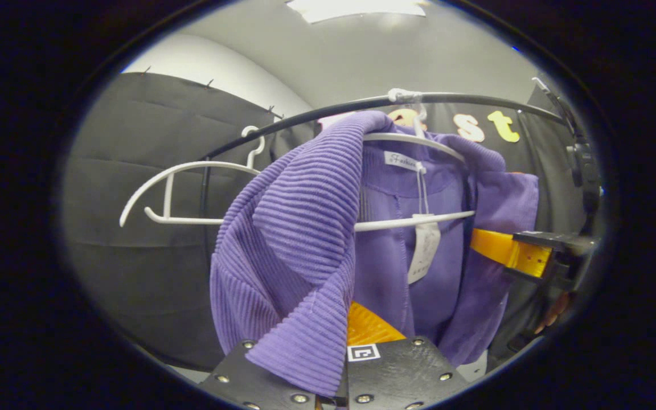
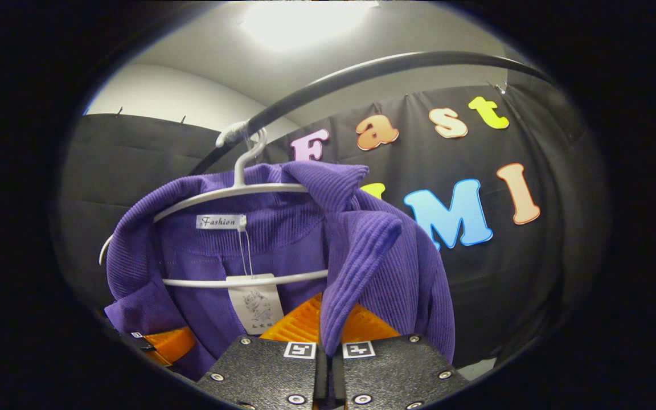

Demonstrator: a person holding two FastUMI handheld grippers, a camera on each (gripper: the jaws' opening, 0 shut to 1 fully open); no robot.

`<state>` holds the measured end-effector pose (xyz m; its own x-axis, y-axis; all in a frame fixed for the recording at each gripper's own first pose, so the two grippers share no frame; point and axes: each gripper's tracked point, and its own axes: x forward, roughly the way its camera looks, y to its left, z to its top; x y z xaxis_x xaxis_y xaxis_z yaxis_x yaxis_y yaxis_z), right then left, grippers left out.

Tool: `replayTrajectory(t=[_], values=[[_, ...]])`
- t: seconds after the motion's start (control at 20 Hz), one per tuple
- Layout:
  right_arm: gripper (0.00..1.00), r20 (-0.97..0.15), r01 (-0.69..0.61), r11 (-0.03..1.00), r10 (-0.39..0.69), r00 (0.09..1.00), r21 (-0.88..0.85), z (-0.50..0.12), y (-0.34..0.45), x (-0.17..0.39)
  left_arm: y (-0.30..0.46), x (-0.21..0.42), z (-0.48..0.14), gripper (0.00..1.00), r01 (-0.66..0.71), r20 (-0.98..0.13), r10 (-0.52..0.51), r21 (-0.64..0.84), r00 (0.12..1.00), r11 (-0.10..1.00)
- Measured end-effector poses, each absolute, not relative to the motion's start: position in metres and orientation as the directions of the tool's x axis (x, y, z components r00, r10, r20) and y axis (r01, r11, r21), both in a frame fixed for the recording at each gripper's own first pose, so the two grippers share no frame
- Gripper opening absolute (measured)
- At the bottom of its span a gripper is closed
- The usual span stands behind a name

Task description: Grasp the clothes on the hanger with both hands and then place them into the laundry hamper below.

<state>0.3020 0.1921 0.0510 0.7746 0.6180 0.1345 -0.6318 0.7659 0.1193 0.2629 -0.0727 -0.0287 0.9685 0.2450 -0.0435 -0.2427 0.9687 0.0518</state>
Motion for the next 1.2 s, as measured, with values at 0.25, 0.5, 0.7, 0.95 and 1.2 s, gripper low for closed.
replayTrajectory(t=[0.25,0.5,0.7,0.95,1.2], values=[[0.01,0.262,-0.609,0.789,0.573,0.776,0.078,0.104,0.173,0.298,-0.066,0.245,-0.003,0.09,-0.233,-0.015,0.235,0.088,0.972,0.969],[0.03,0.349,-0.58,0.815,0.539,0.767,0.016,0.142,0.158,0.307,-0.044,0.222,0.035,0.08,-0.254,0.031,0.252,0.086,0.967,0.963],[0.02,0.389,-0.553,0.832,0.522,0.759,-0.037,0.157,0.149,0.313,-0.016,0.197,0.07,0.07,-0.298,0.07,0.293,0.061,0.953,0.953],[0.03,0.407,-0.517,0.853,0.497,0.766,-0.067,0.164,0.136,0.331,0.021,0.179,0.117,0.06,-0.347,0.138,0.339,0.038,0.931,0.937],[0.02,0.41,-0.488,0.869,0.476,0.778,-0.083,0.159,0.123,0.343,0.052,0.183,0.128,0.06,-0.369,0.154,0.363,0.01,0.919,0.929]])
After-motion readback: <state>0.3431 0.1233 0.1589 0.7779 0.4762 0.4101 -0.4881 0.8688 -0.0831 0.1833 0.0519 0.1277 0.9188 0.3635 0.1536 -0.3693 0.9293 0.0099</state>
